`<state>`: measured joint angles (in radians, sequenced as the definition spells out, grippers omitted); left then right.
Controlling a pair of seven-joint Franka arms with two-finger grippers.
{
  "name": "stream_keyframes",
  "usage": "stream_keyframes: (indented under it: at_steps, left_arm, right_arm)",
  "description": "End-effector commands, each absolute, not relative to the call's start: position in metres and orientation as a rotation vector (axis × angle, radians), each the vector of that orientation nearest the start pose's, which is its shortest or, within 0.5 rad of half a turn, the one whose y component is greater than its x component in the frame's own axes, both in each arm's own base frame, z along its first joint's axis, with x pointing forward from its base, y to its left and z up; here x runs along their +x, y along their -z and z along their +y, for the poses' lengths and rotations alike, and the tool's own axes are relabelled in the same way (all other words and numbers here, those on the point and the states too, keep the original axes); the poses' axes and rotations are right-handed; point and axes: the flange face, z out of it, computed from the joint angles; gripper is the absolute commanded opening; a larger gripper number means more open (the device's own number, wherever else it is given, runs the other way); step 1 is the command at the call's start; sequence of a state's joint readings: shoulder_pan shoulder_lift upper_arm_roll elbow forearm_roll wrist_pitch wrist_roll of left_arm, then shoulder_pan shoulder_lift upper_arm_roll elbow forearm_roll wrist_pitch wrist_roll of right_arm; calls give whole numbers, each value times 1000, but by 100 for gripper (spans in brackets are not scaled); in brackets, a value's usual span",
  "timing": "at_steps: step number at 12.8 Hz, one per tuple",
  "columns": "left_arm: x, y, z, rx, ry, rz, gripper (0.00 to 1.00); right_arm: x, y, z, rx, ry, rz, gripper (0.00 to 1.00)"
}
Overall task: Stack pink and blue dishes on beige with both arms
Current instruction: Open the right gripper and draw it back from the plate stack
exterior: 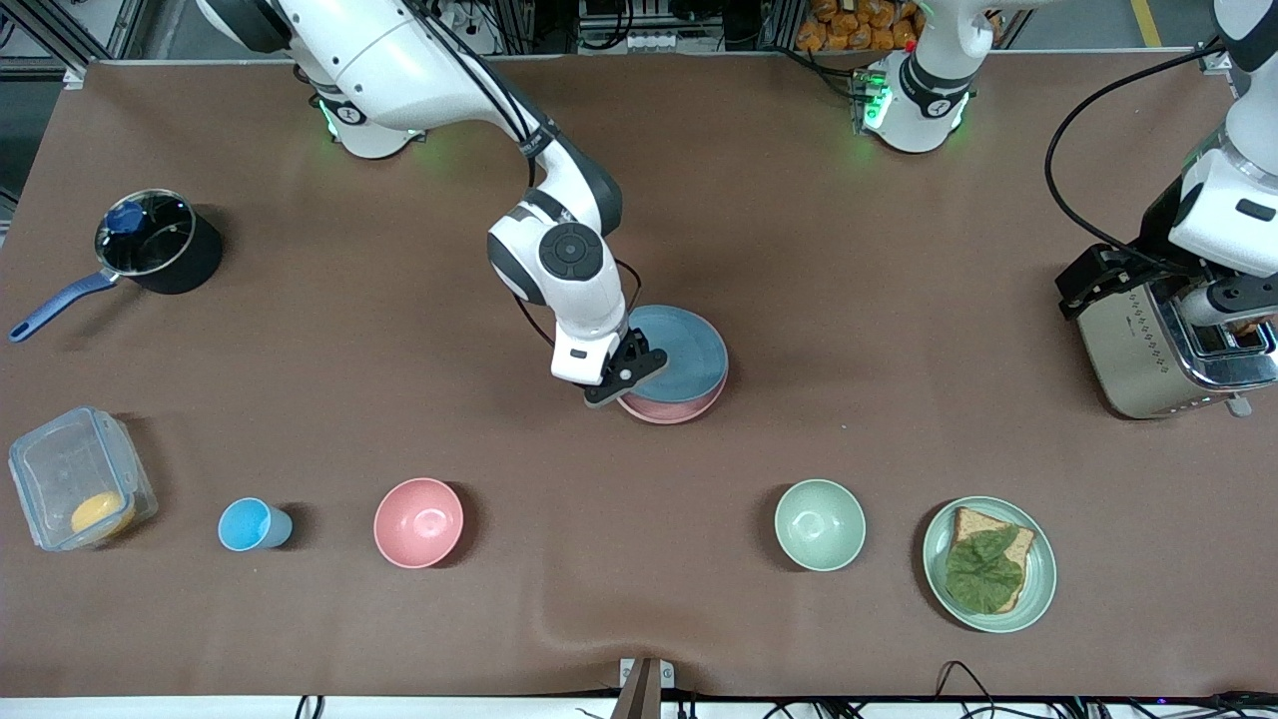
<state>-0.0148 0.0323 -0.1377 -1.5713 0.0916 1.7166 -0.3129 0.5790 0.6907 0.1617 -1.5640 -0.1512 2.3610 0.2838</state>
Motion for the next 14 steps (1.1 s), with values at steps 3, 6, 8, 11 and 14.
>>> stream_keyframes:
  at_steps: [3, 6, 8, 11, 14]
  left_arm:
    - [569, -629, -77, -3086, 195, -208, 100]
    - [568, -630, -76, -3085, 197, -211, 100]
    - [569, -630, -74, -3085, 197, -215, 100]
    - [569, -629, -72, -3084, 195, -220, 100]
    - [569, -630, -73, -3084, 197, -220, 100]
  right_arm:
    - [554, -271, 468, -3000, 244, -777, 100]
    - [565, -292, 455, -3013, 244, -734, 100]
    - [579, -327, 423, -3067, 193, -669, 100]
    - [603, -374, 347, -3137, 89, -588, 100]
    - [609, -386, 256, -3160, 22, -614, 100]
